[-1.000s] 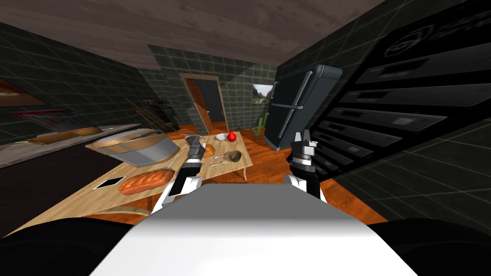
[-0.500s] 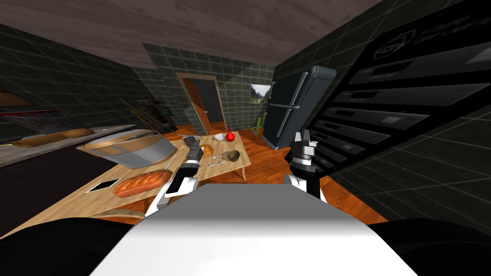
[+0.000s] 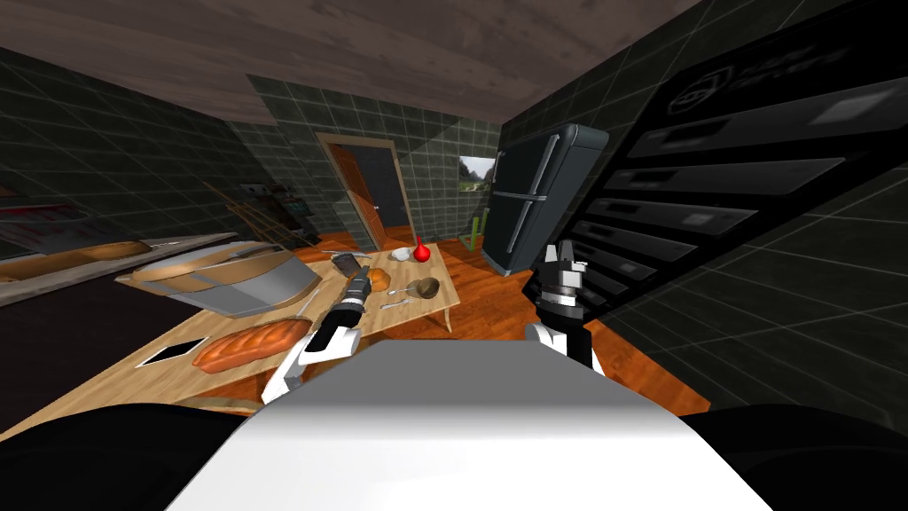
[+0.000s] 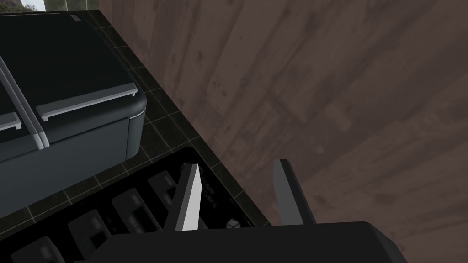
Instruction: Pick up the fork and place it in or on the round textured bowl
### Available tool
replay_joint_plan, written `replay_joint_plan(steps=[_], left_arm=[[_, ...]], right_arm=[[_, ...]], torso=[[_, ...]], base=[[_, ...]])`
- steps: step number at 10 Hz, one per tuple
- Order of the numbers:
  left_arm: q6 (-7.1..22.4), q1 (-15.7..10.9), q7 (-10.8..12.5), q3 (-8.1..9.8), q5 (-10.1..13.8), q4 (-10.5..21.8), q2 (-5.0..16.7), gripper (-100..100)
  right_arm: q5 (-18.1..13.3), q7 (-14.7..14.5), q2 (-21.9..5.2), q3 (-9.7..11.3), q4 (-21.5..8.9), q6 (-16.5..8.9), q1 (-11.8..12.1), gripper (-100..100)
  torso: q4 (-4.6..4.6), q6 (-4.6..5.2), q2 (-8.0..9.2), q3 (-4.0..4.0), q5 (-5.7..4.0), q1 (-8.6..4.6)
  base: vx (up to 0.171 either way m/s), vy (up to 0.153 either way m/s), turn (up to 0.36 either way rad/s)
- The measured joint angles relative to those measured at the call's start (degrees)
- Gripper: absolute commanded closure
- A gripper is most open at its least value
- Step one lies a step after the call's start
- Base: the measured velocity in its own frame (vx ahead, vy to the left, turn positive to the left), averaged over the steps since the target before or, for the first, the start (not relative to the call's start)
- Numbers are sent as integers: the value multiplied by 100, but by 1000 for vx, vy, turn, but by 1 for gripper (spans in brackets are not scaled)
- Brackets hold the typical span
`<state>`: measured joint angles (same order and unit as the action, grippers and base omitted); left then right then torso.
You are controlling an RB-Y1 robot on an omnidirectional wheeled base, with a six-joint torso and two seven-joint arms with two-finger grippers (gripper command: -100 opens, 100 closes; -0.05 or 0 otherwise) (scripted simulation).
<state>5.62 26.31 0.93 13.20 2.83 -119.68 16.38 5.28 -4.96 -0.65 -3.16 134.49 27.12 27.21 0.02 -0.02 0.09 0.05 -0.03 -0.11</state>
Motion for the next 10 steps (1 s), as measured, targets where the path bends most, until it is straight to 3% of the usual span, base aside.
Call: replay_joint_plan(steps=[1, 9, 10], left_arm=[[114, -38, -43, 50, -11, 231, 60, -100], [1252, -172, -216, 435, 95, 944, 559, -100], [1387, -191, -249, 446, 56, 996, 521, -100]], right_arm=[[0, 0, 0, 0, 0, 0, 0, 0], [0, 0, 0, 0, 0, 0, 0, 0], [0, 0, 0, 0, 0, 0, 0, 0]], torso=[[0, 2, 0, 0, 1, 2], [-1, 2, -7, -4, 1, 5], [-1, 1, -7, -4, 2, 5]], base=[[-14, -23, -30], [-7, -27, -47], [-3, -27, -58]])
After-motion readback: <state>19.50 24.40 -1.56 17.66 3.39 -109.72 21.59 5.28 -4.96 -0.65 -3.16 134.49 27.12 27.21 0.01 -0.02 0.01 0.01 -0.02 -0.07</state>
